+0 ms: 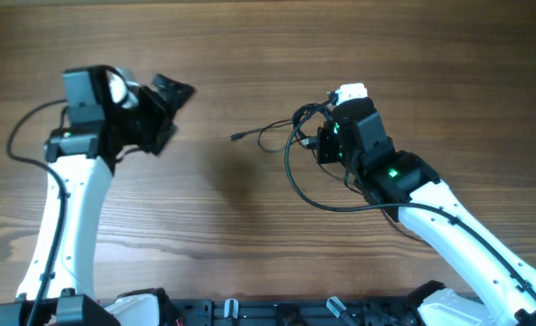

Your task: Untangle cables

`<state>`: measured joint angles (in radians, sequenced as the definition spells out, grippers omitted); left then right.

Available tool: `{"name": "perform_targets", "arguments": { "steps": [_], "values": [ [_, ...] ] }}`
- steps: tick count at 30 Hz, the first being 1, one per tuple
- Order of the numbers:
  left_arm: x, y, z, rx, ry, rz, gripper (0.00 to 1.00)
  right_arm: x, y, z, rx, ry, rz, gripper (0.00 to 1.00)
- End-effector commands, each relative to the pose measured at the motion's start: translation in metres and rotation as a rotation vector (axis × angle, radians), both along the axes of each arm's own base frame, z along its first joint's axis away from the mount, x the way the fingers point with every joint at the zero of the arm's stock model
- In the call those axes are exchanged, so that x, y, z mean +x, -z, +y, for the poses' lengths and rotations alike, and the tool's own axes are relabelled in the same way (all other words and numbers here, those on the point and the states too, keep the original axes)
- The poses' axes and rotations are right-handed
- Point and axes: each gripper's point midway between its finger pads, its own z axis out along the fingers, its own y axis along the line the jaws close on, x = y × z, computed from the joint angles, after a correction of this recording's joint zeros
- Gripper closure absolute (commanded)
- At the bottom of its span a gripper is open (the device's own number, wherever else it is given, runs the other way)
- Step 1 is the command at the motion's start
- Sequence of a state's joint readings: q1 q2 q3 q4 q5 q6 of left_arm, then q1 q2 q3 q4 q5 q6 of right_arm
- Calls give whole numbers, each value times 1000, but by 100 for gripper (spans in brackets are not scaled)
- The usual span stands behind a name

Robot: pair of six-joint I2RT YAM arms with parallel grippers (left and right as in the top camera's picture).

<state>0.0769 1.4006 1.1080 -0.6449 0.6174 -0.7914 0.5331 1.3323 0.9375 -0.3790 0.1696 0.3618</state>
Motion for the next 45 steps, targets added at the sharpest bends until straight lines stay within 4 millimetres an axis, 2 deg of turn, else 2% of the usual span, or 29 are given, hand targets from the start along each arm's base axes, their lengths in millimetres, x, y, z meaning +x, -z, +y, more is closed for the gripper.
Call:
{"name": "perform_targets", "arguments": {
  "steps": [1,6,8,10,11,12,13,15,16,17,19,21,22,24,27,28,29,31,33,34,35,36,38,40,41,42,44,45],
  "values": [
    [-23,-2,-63,-44,164,40,1,3,1,-2,21,36,-2,90],
    [-38,50,-115,-65,-20,380,0,1,1,5,65,21,16,89],
    [-44,82,-132,-60,-73,517,0,1,1,6,70,24,18,89],
    [-40,103,-150,-59,-53,539,1,1,1,6,74,24,20,89],
    [-35,112,-163,-68,-25,522,11,1,1,6,74,24,20,89],
    [-31,120,-173,-71,-2,504,60,1,1,6,74,24,20,89],
    [-29,120,-173,-71,1,496,96,0,1,6,72,23,21,89],
    [-15,105,-168,-133,55,432,96,-2,4,5,53,14,28,88],
    [-1,80,-162,-237,145,340,96,-5,8,2,18,-6,44,88],
    [15,41,-149,-384,249,212,96,-8,12,-3,-14,-4,57,88],
    [31,-19,-114,-565,417,-42,96,-10,15,-10,-46,18,65,88],
    [30,-43,-82,-615,507,-186,96,-7,12,-9,-37,22,50,87],
    [31,-43,-73,-607,511,-219,96,-6,11,-8,-33,24,45,87],
    [35,-32,-59,-563,466,-232,84,-3,9,-7,-23,25,30,87],
    [38,-5,-59,-489,373,-136,30,1,4,-5,14,49,16,85],
    [37,6,-61,-454,350,-99,22,1,4,-5,79,109,34,85],
    [31,15,-69,-420,363,-77,20,-1,5,2,191,134,83,87],
    [20,17,-91,-407,440,-81,21,-3,3,11,271,63,131,89],
    [11,18,-115,-393,499,-76,21,3,5,-4,259,82,128,88],
    [9,26,-127,-343,504,-67,21,7,5,-14,226,75,111,76],
    [9,33,-132,-298,497,-62,21,9,6,-21,194,67,106,42],
    [10,42,-137,-240,479,-50,21,8,10,-31,165,83,116,0],
    [10,51,-143,-180,455,-32,20,4,21,-50,116,157,153,0],
    [13,58,-143,-157,398,10,19,1,30,-59,114,227,191,0],
    [14,60,-142,-149,373,26,18,2,33,-55,108,198,198,0],
    [14,60,-142,-144,369,27,18,2,38,-48,61,85,197,0],
    [13,62,-142,-143,368,38,18,-12,50,-26,23,-157,235,0],
    [12,62,-142,-143,368,42,17,-19,53,-20,52,-194,270,0]
  ]
}}
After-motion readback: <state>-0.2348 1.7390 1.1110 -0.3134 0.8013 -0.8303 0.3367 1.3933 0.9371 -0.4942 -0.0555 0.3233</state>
